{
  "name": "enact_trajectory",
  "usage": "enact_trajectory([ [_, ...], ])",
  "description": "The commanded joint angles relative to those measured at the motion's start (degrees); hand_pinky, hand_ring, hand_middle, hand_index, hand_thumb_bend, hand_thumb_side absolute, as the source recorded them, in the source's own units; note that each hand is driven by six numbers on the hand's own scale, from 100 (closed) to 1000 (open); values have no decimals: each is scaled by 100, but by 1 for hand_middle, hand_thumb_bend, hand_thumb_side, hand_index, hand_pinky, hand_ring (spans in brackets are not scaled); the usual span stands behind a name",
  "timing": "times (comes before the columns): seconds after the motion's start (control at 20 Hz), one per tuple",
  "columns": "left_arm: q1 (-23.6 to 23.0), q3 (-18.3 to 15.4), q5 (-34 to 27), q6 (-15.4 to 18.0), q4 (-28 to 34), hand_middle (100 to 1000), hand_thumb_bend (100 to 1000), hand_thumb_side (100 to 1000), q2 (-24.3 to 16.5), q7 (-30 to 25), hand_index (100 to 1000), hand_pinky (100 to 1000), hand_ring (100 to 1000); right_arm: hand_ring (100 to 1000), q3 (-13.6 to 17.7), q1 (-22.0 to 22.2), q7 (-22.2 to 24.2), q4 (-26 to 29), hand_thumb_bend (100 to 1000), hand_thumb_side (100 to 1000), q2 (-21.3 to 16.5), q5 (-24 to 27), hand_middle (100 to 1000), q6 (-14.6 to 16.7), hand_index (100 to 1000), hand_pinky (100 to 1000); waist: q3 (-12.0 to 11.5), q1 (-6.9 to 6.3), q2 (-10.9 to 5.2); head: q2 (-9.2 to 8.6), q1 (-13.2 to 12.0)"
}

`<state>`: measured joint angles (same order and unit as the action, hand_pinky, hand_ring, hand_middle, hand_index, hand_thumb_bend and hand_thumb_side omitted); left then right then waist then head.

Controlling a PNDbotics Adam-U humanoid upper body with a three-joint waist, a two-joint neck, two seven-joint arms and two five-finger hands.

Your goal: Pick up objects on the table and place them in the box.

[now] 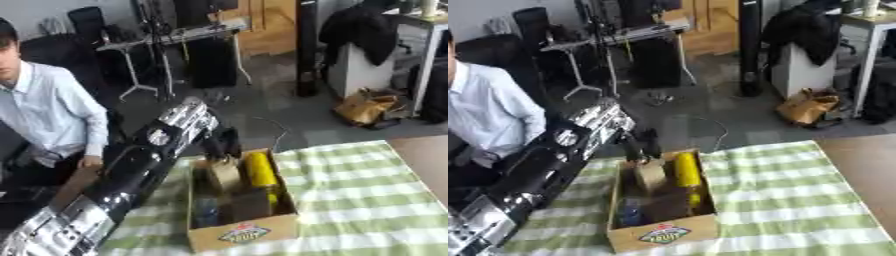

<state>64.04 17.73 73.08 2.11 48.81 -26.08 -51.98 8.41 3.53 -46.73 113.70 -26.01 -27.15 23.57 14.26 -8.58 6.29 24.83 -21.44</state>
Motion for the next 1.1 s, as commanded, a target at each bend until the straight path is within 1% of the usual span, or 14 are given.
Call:
enact_trajectory([
  [0.05,156,-92,220,18,-145,378,256,671,-26,2,564,348,429,1000,-3,-62,-305,89,100,1000,-147,49,907,366,885,912,14,58,-44,-56,-42],
  [0.15,160,-136,301,-39,-220,386,235,689,6,2,563,371,459,1000,-5,-70,-302,89,100,1000,-144,59,907,372,886,912,17,57,-36,-48,-41],
  [0.2,159,-156,306,-84,-270,496,354,775,23,2,663,479,549,1000,-8,-72,-298,89,100,1000,-143,62,907,374,886,912,15,55,-33,-42,-45],
  [0.25,166,-164,296,-120,-330,496,354,775,41,2,663,479,549,1000,-11,-73,-293,89,100,1000,-142,63,907,374,886,912,13,53,-33,-37,-47],
  [0.3,171,-166,286,-151,-392,652,436,885,59,2,806,600,670,1000,-13,-75,-290,89,100,1000,-142,65,908,373,886,912,11,50,-33,-38,-55],
  [0.35,180,-165,276,-178,-454,652,436,885,77,2,806,600,670,1000,-14,-78,-287,89,100,1000,-142,68,908,370,886,912,11,49,-34,-40,-60],
  [0.4,185,-166,265,-199,-509,797,537,918,92,2,955,705,785,1000,-16,-80,-286,89,100,1000,-145,69,907,370,886,912,11,48,-35,-44,-60],
  [0.45,193,-169,253,-219,-567,797,537,918,107,2,955,705,785,1000,-17,-82,-285,89,100,1000,-151,71,907,373,886,912,11,48,-36,-47,-59],
  [0.5,202,-173,245,-230,-608,878,589,932,121,2,1000,774,853,1000,-17,-83,-285,89,100,1000,-155,73,908,376,886,912,12,47,-37,-45,-62],
  [0.55,213,-179,233,-233,-634,878,589,932,133,2,1000,774,853,1000,-17,-84,-286,89,100,1000,-159,77,908,378,886,912,12,46,-39,-43,-65],
  [0.6,222,-178,230,-232,-647,922,598,932,140,2,1000,811,886,1000,-17,-85,-285,89,100,1000,-162,80,907,379,886,912,13,43,-40,-42,-66],
  [0.7,230,-169,264,-220,-660,932,607,934,149,2,1000,816,893,1000,-17,-89,-282,89,100,1000,-164,85,908,380,886,912,16,37,-41,-43,-64],
  [0.95,240,-177,228,-195,-616,934,618,938,161,2,1000,818,893,1000,-12,-91,-289,89,100,1000,-163,92,907,377,886,912,25,29,-43,-42,-63],
  [1.1,246,-172,183,-198,-523,929,603,952,144,2,1000,812,890,1000,-12,-90,-295,89,100,1000,-163,97,907,376,886,912,27,34,-44,-42,-60],
])
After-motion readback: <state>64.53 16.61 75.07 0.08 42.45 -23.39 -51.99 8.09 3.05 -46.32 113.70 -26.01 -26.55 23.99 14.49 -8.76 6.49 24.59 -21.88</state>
